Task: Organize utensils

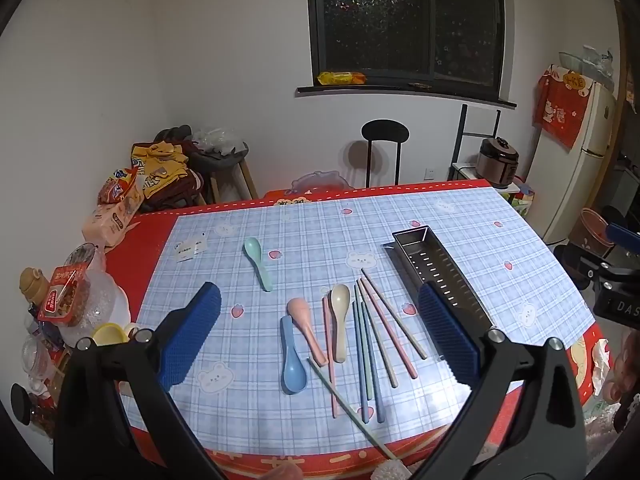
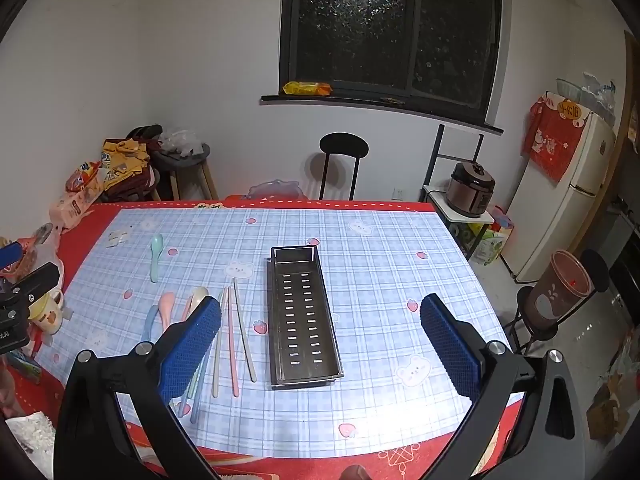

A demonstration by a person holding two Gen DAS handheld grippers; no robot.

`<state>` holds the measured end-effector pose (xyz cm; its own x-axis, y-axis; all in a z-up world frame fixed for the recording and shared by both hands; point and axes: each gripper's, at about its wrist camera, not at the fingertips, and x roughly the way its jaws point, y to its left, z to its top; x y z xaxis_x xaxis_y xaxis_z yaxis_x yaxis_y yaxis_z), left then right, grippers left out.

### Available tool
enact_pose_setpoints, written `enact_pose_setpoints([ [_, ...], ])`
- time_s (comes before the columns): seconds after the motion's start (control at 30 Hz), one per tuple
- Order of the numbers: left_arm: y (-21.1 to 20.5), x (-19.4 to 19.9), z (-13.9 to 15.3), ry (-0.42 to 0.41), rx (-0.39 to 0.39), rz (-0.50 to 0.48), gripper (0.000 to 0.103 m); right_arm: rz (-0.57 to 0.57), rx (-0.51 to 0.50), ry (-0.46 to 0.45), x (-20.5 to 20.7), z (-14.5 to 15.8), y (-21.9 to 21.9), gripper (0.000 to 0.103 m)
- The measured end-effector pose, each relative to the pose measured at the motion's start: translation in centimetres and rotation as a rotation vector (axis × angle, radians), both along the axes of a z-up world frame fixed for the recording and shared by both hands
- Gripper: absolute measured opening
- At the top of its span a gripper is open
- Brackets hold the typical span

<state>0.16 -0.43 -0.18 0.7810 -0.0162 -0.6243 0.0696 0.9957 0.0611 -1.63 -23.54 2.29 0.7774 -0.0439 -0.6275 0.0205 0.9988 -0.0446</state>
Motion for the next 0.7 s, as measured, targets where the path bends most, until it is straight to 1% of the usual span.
enact_pose_setpoints([
  [0.7, -0.32, -0.14, 0.06, 0.000, -0.001, -0.008, 0.097, -0.008, 0.010, 0.007, 0.05, 0.07, -0.14, 0.098],
])
